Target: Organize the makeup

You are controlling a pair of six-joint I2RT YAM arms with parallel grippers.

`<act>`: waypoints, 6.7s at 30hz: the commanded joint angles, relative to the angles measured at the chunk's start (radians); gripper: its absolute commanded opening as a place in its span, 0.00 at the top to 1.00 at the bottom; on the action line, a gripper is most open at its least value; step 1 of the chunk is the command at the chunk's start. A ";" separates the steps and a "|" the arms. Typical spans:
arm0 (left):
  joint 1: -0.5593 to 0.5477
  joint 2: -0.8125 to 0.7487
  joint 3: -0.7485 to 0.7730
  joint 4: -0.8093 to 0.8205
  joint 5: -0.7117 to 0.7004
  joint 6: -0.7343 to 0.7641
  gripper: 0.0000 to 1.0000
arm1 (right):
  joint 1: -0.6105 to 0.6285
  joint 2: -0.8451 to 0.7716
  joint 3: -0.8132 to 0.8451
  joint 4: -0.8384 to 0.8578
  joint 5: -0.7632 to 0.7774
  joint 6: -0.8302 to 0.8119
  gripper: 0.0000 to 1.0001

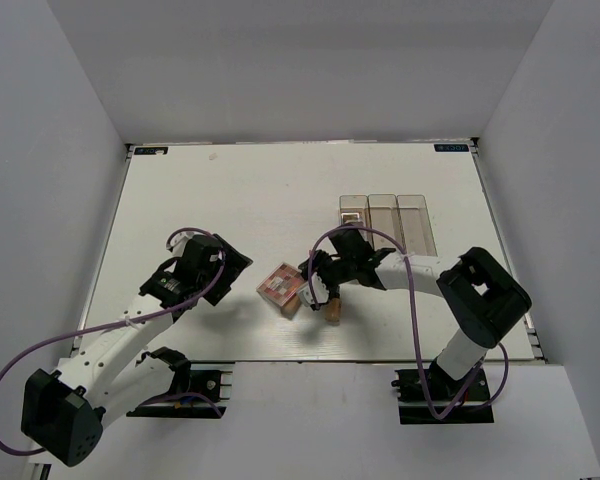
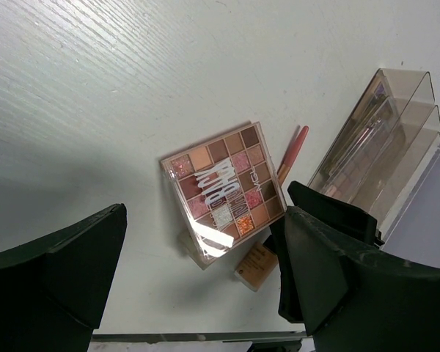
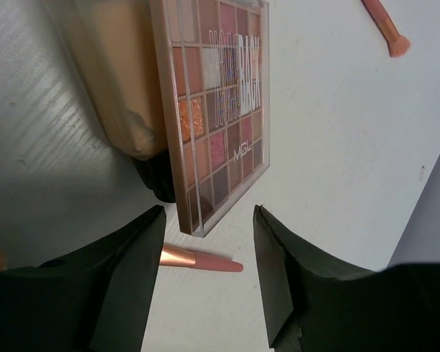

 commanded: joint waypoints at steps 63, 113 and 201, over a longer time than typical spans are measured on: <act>0.004 -0.096 0.058 -0.084 -0.116 0.007 0.02 | -0.010 -0.155 0.147 -0.053 -0.029 0.292 1.00; 0.004 -0.103 0.036 0.039 -0.047 0.094 0.02 | -0.304 -0.166 0.538 -0.643 0.581 1.390 1.00; 0.004 -0.042 0.035 0.056 -0.047 0.062 0.02 | -0.133 -0.031 0.446 -0.509 0.879 1.613 0.65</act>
